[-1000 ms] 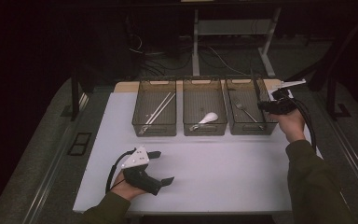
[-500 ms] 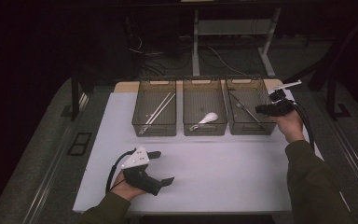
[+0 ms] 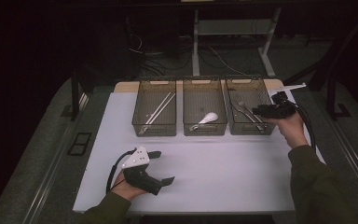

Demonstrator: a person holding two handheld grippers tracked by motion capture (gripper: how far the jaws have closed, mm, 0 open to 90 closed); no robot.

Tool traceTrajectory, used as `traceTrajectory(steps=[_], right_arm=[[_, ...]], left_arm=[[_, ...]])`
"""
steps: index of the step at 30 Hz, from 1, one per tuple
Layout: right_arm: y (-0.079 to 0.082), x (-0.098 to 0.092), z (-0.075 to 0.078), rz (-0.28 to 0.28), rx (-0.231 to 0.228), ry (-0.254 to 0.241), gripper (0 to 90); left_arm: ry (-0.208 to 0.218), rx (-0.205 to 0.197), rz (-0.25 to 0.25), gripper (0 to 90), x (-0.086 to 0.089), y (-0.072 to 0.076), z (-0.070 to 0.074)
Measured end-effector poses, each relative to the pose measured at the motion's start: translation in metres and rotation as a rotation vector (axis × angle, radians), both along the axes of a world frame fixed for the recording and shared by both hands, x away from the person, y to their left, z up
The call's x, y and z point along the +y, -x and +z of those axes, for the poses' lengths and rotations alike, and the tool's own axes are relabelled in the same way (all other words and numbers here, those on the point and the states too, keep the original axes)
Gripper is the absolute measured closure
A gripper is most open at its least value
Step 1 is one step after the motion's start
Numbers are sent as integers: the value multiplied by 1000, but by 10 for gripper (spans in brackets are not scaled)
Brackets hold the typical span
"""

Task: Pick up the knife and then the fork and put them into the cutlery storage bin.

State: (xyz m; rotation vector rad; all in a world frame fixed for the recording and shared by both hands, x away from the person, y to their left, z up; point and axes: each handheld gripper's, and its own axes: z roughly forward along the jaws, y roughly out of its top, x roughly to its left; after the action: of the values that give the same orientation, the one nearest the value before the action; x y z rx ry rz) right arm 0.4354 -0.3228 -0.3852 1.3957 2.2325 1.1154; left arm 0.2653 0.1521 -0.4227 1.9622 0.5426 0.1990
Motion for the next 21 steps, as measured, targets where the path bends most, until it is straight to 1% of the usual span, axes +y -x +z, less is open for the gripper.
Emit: traceTrajectory(steps=[1, 5, 7, 11, 13, 18, 20, 21], right_arm=[[2, 0, 0, 4, -7, -5, 579], [12, 0, 3, 32, -23, -50, 534], [19, 1, 5, 47, -32, -59, 511], [34, 3, 10, 69, -65, -91, 466], [42, 6, 11, 89, -77, -87, 435], [62, 14, 11, 133, -93, -53, 385], [71, 17, 10, 148, -104, -55, 370], [75, 18, 10, 154, -101, -59, 363]], left_arm=[[1, 1, 1, 0, 0, 0, 0], [-1, -1, -1, 0, 1, 0, 0], [-2, 0, -1, 0, 1, 0, 0], [-2, -2, -1, 0, 1, 1, 0], [-4, -1, -3, 0, 1, 1, 0], [-4, -2, -4, 0, 1, 2, 0], [-4, -1, -5, 0, 1, 2, 0], [-4, 1, -5, 0, 1, 2, 0]])
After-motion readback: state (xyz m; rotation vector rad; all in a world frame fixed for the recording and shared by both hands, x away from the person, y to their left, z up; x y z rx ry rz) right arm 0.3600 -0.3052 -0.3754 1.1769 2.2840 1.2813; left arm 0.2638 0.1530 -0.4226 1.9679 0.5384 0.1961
